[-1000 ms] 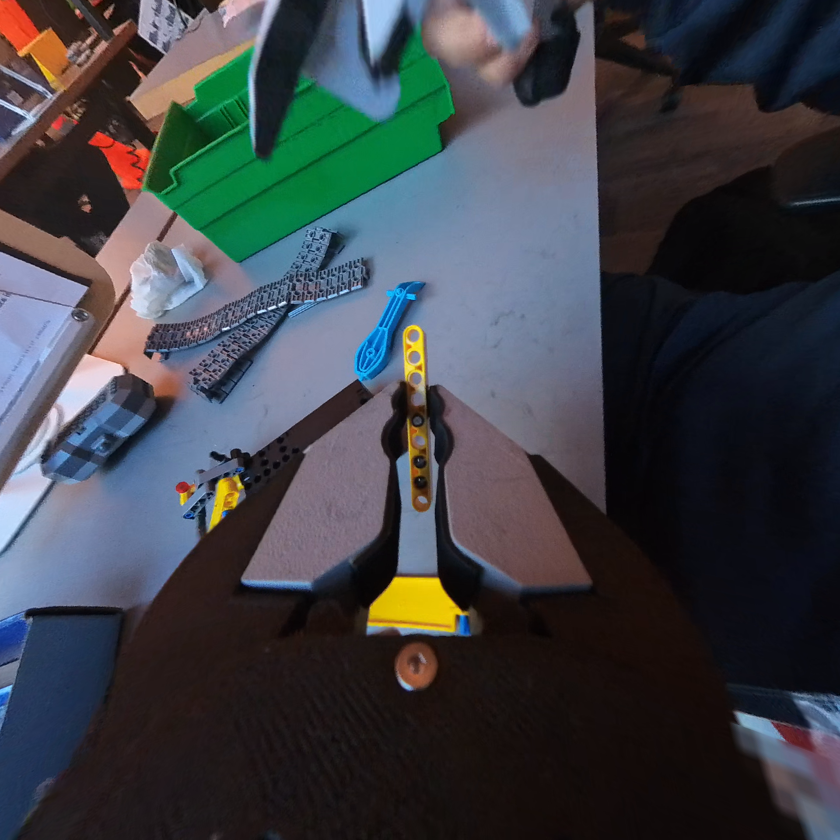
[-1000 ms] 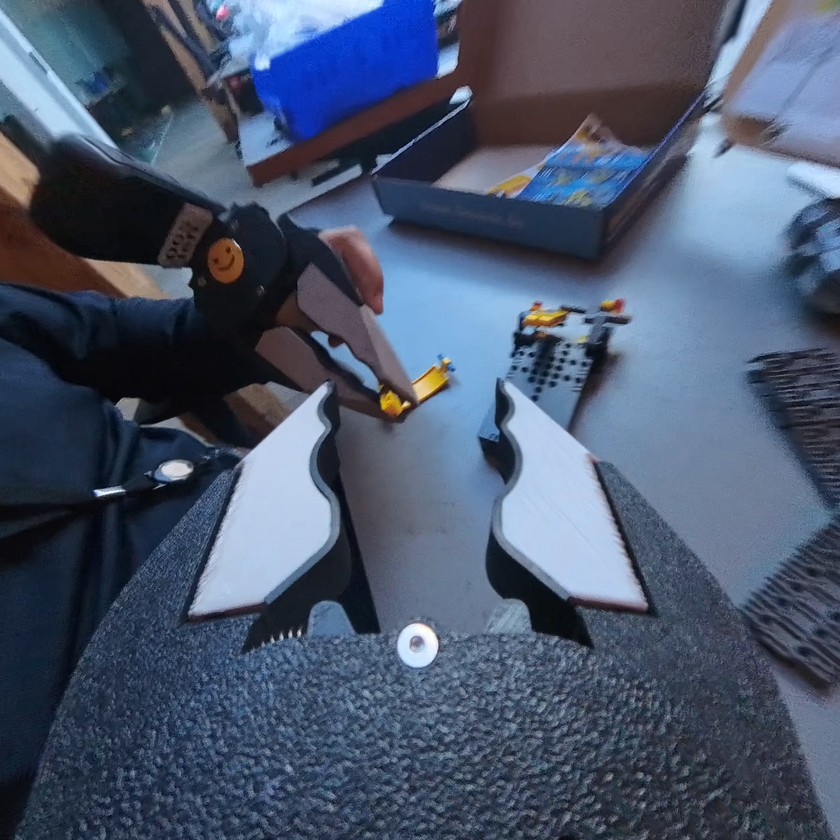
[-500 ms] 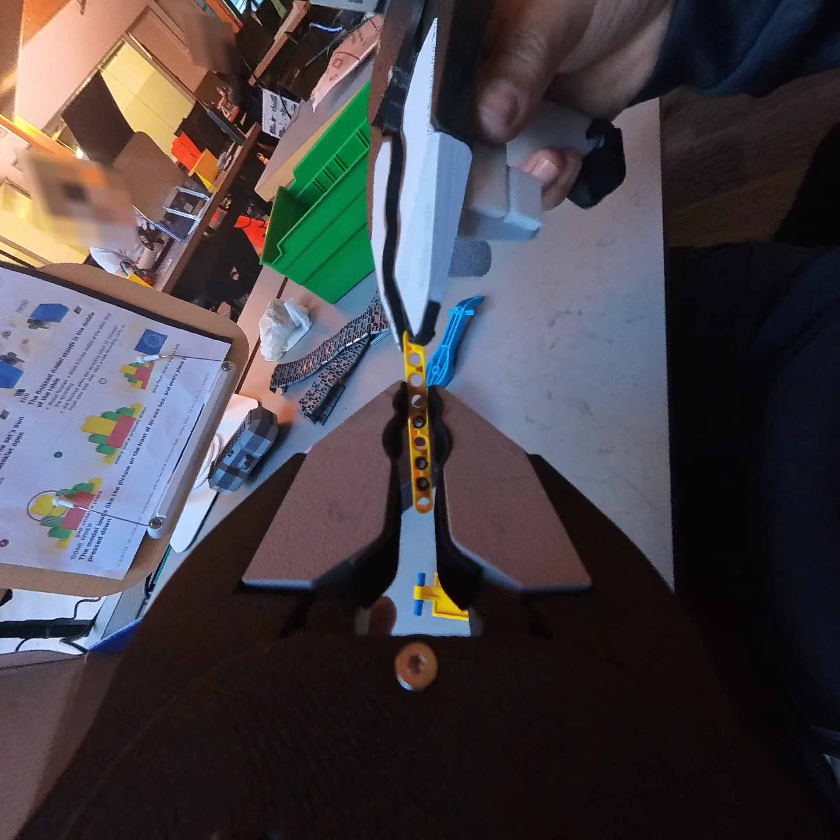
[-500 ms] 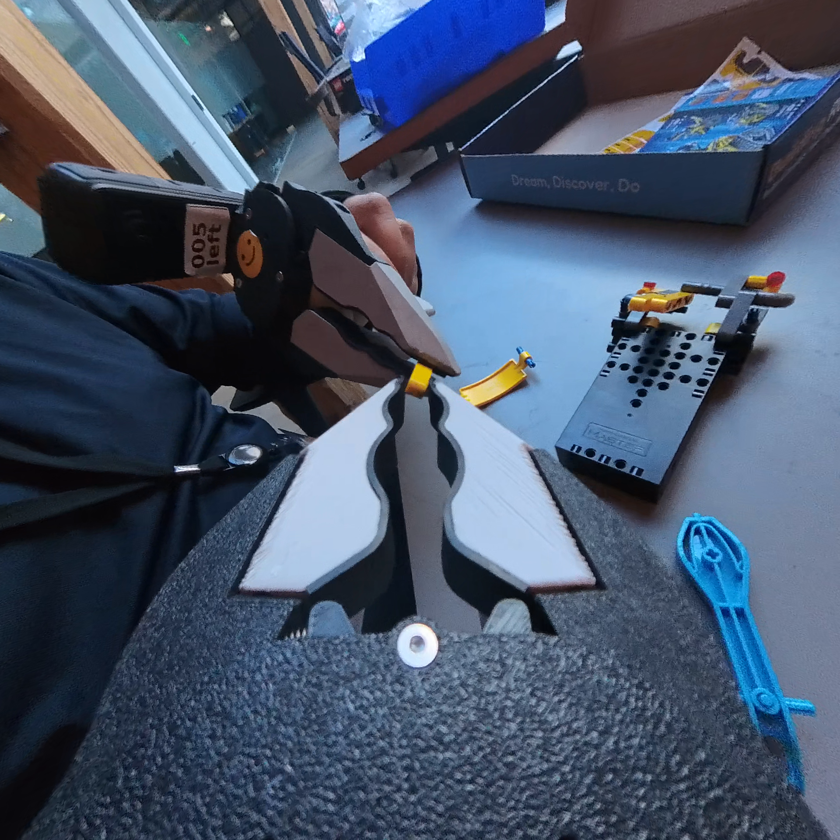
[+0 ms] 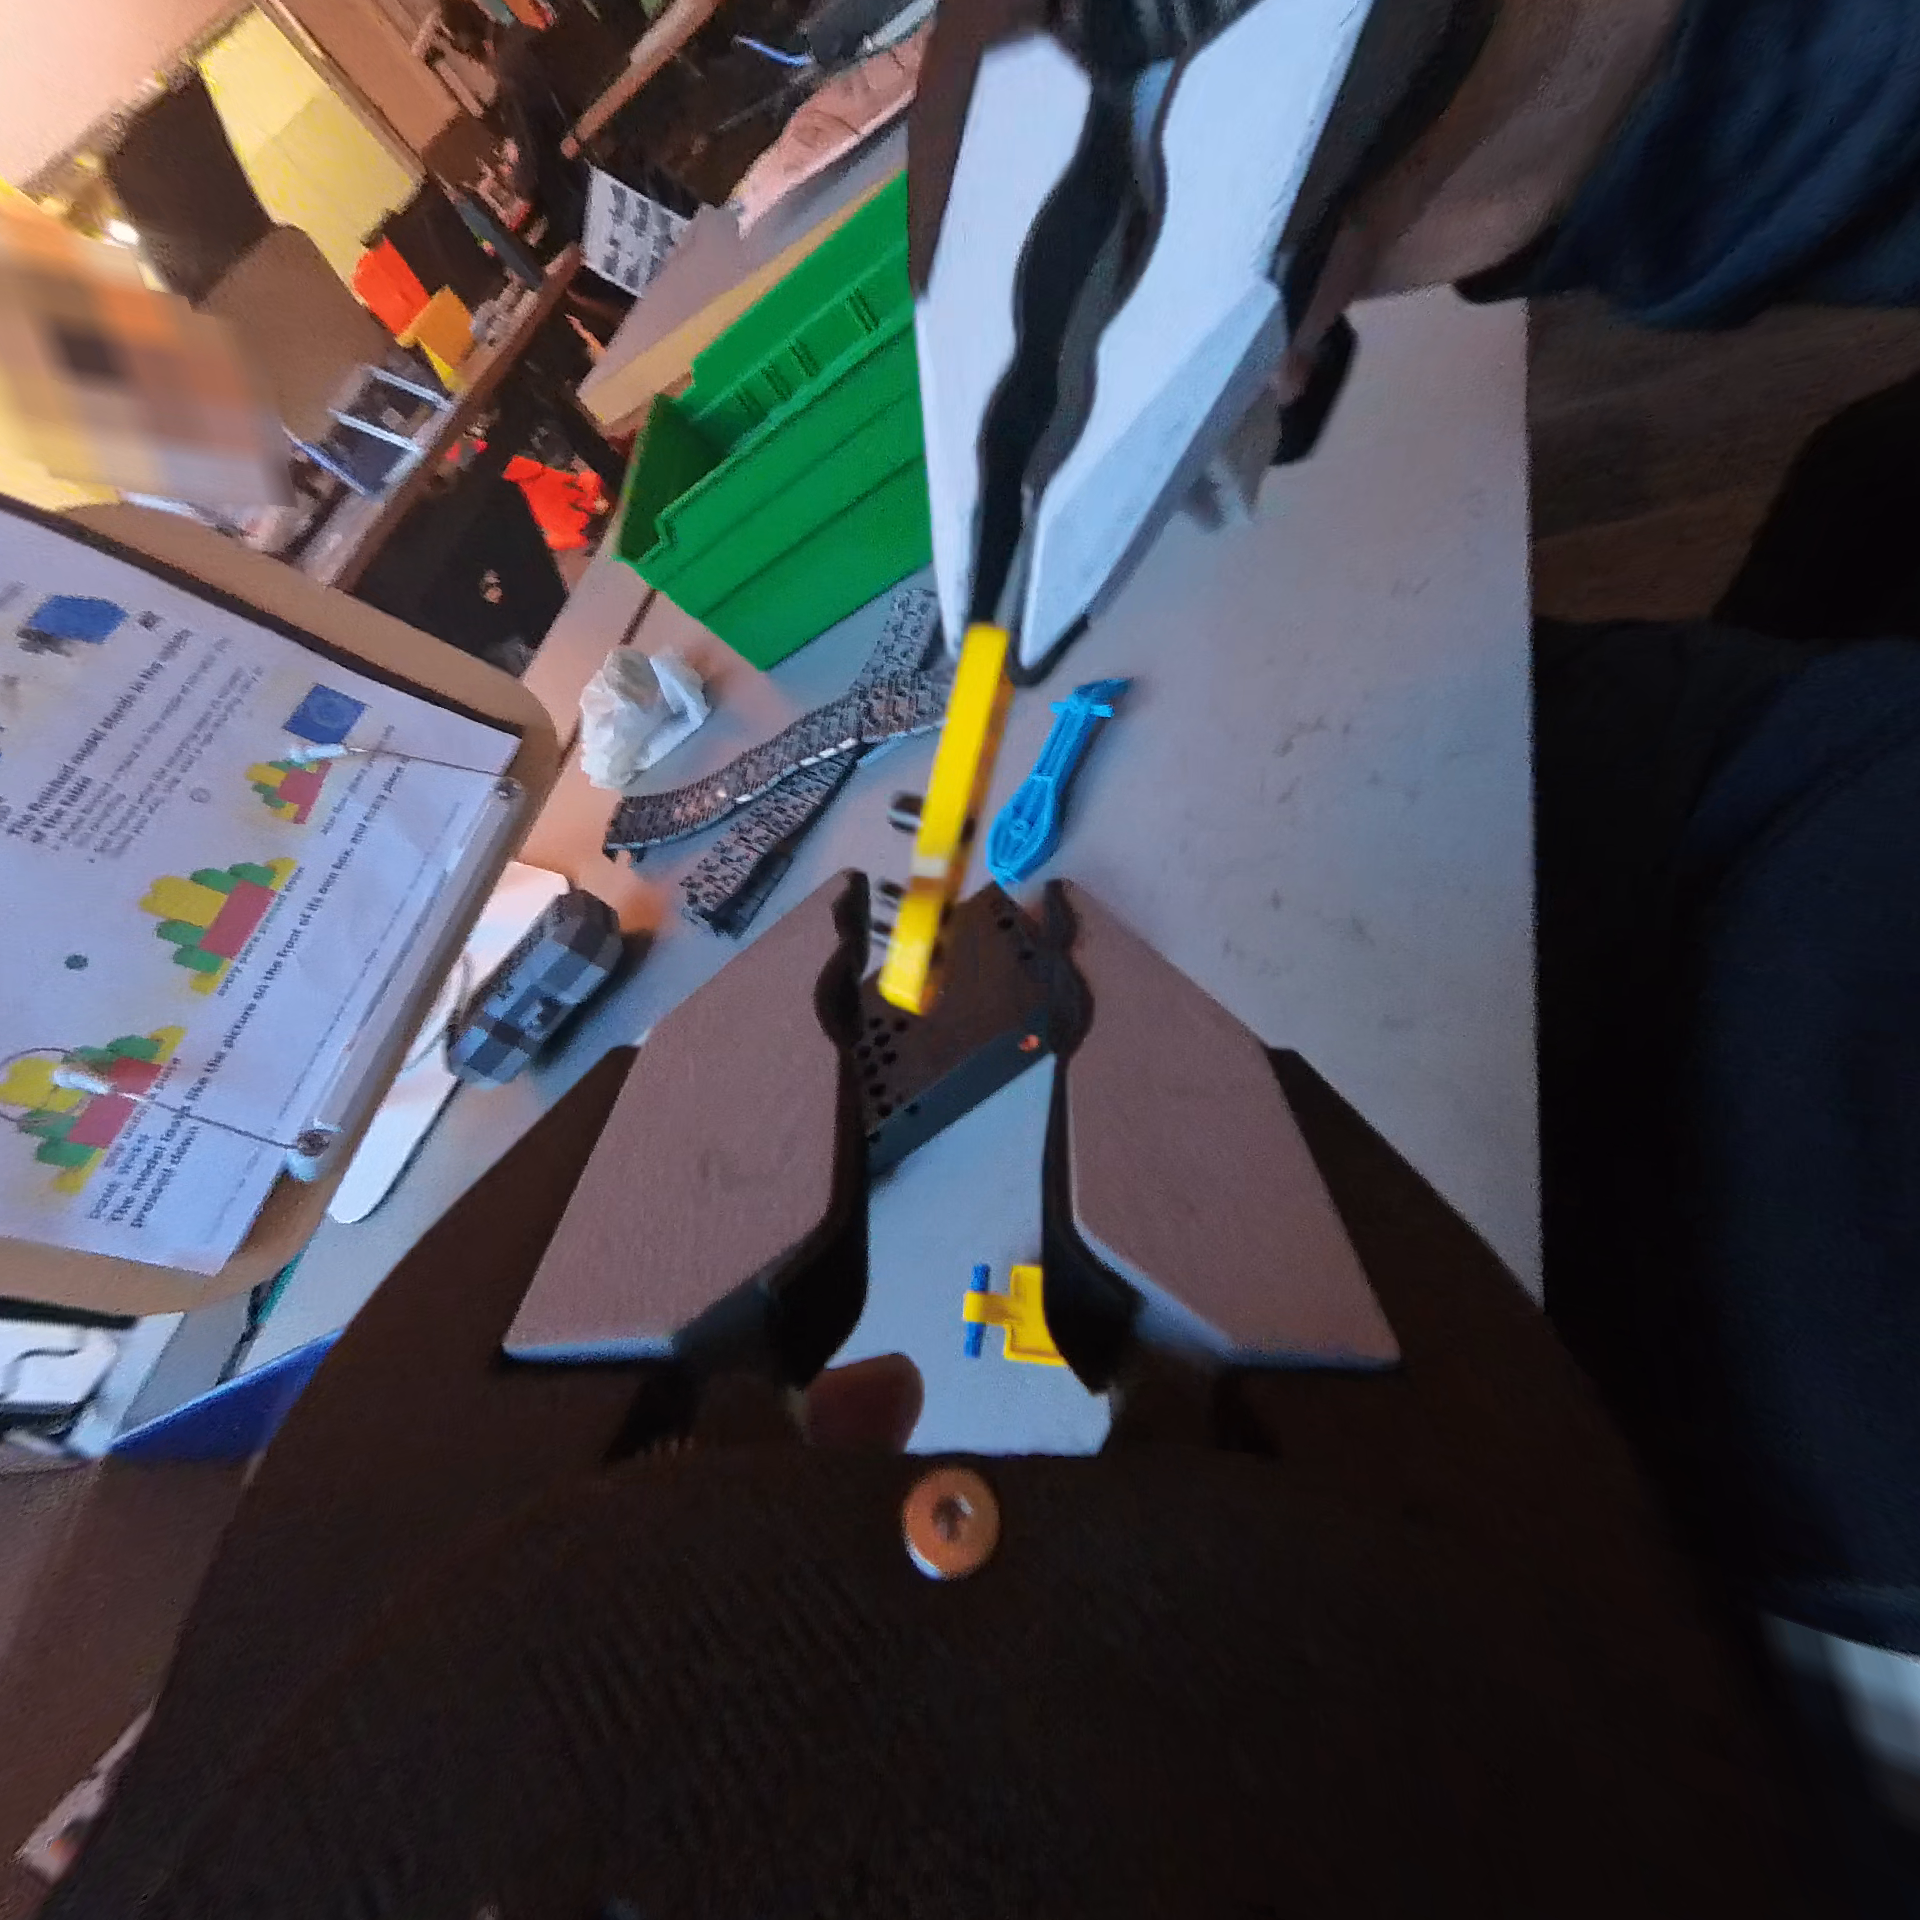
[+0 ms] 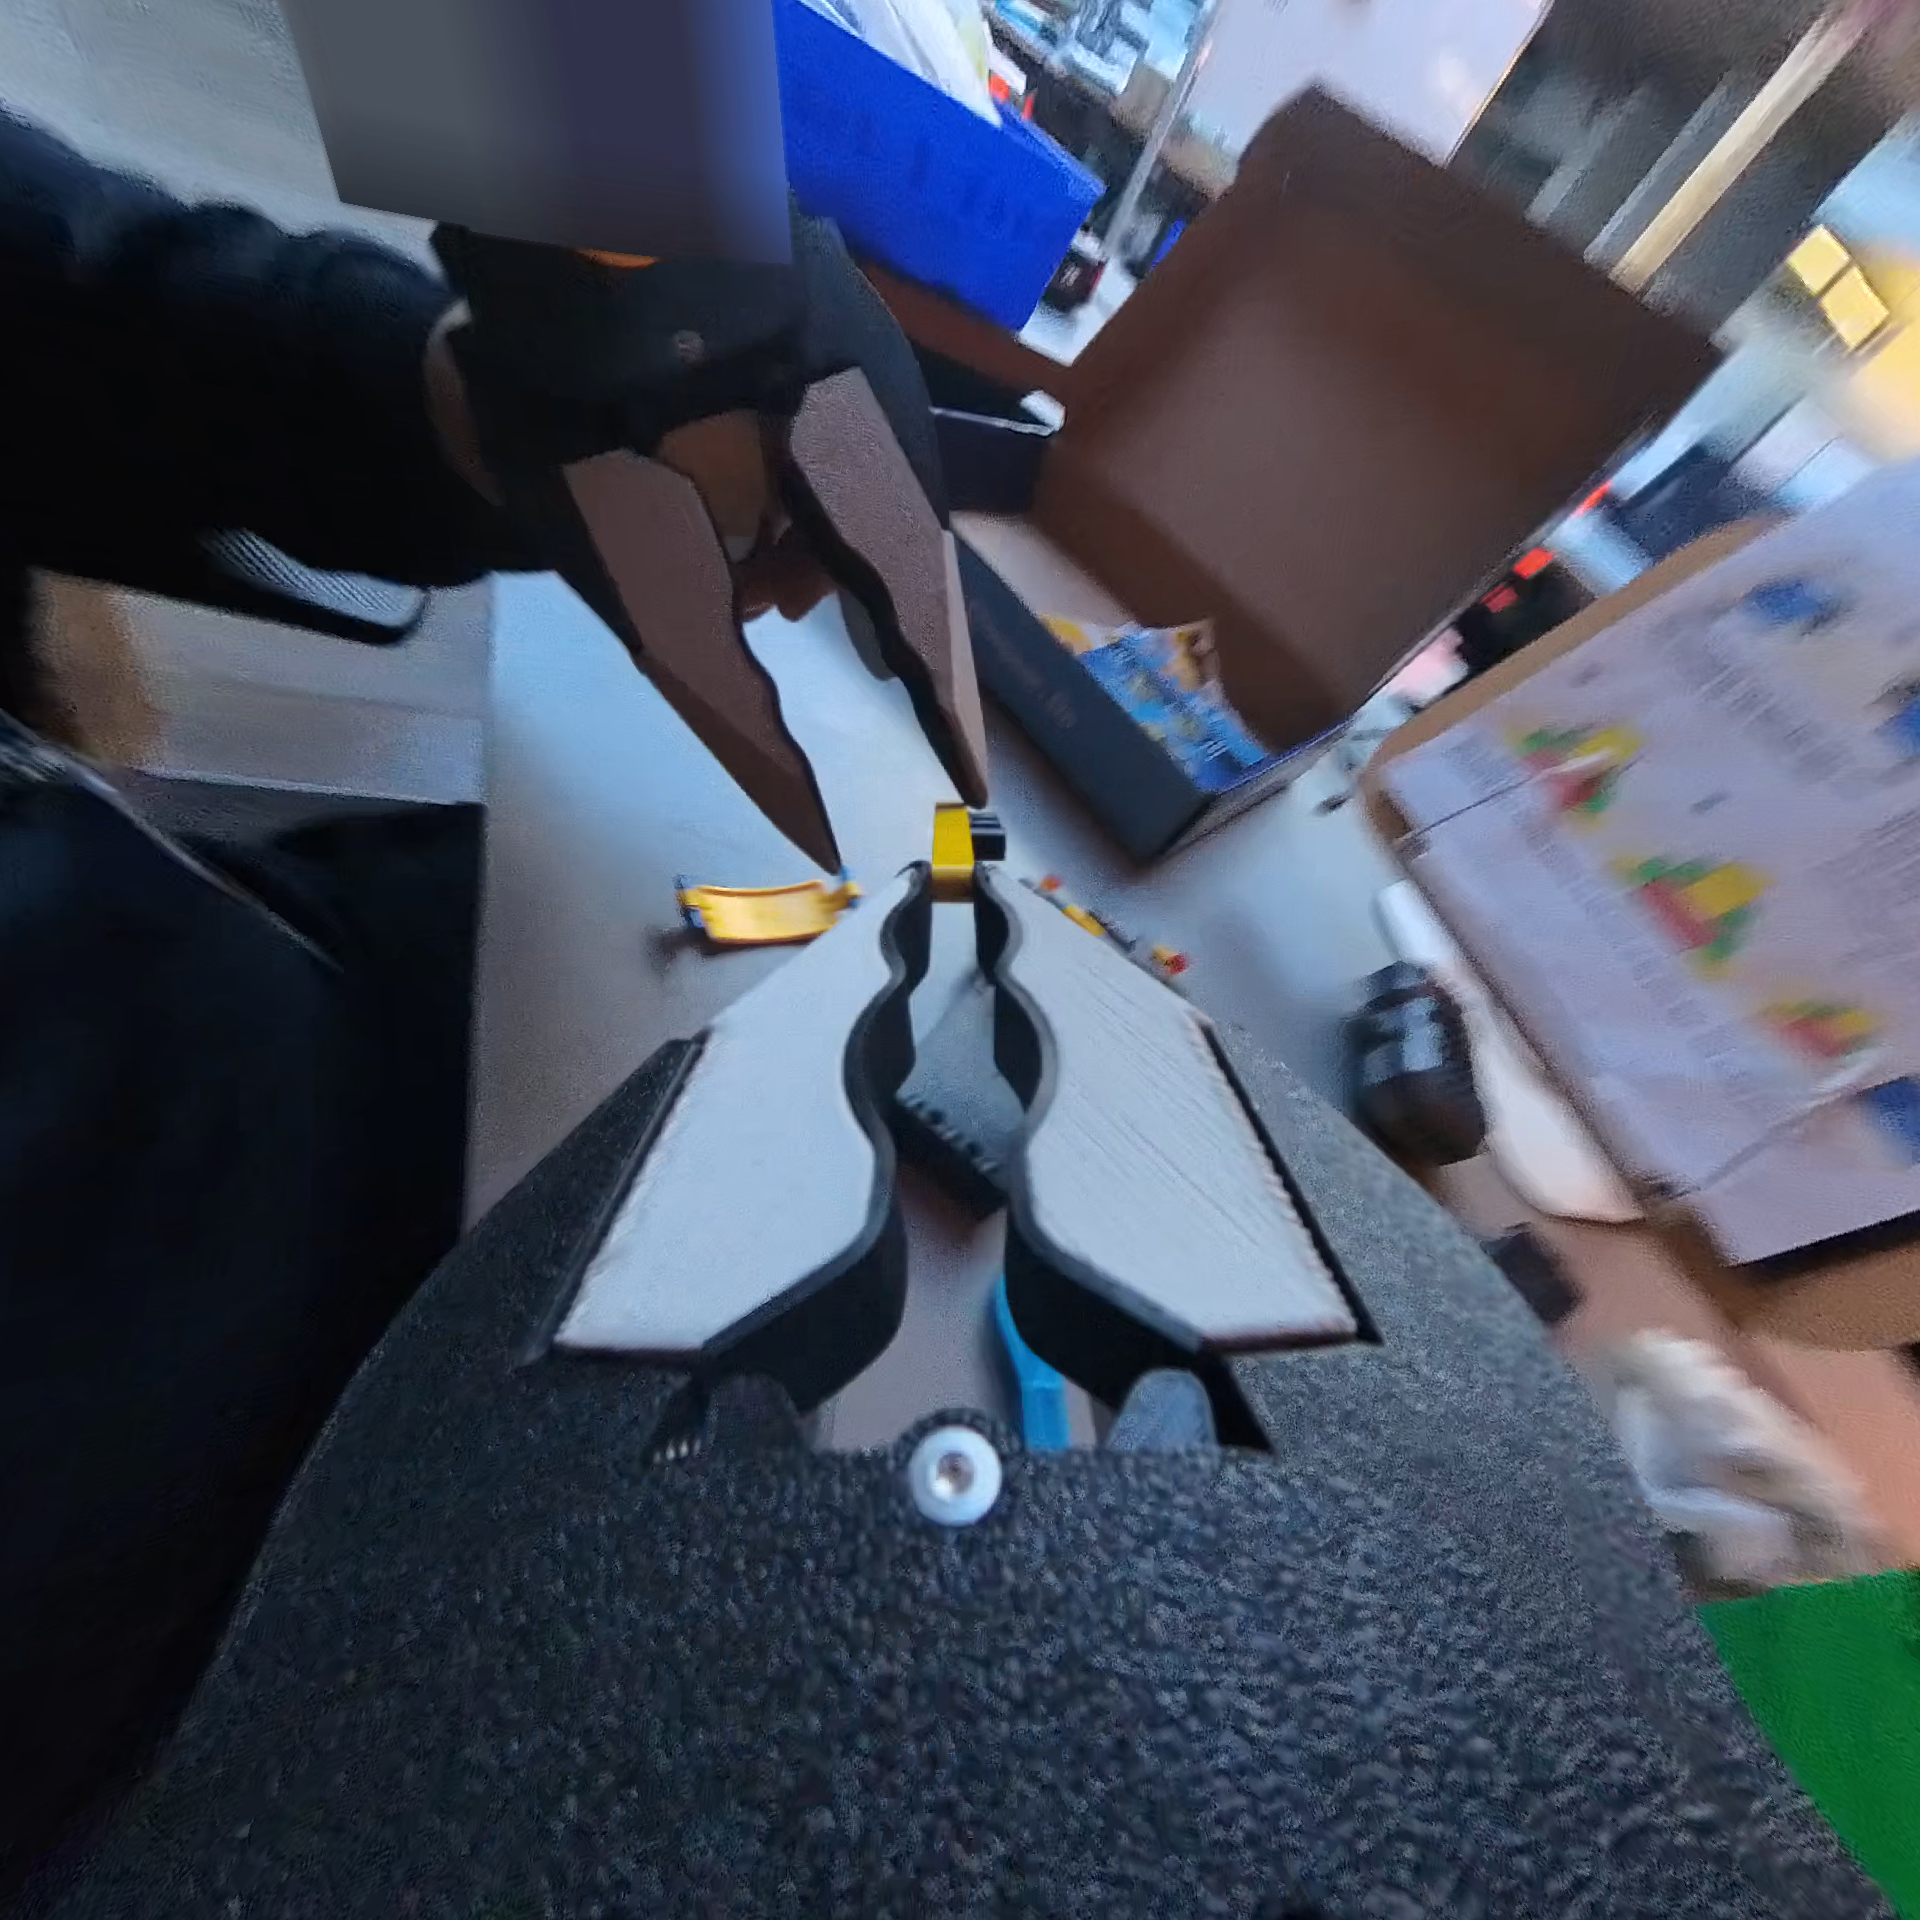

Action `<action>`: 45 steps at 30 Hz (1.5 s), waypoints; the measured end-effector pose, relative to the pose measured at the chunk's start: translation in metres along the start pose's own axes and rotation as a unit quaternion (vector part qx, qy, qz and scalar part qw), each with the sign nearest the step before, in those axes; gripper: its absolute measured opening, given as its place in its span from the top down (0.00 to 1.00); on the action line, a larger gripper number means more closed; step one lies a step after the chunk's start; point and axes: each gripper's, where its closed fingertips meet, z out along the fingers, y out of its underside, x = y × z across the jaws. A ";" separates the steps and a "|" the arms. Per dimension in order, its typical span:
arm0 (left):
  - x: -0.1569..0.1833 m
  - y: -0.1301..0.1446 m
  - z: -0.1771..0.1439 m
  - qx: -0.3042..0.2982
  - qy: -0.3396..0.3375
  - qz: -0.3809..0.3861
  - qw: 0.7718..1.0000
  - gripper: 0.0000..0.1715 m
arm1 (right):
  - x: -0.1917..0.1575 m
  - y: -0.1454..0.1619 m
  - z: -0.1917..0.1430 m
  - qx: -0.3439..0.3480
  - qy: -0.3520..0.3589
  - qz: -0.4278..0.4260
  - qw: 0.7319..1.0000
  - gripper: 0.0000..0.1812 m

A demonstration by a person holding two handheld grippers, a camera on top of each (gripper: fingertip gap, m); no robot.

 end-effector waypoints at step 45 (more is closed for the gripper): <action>0.027 -0.054 -0.034 0.155 0.043 0.091 0.983 0.96 | -0.035 -0.045 -0.020 0.102 -0.078 -0.014 0.992 0.89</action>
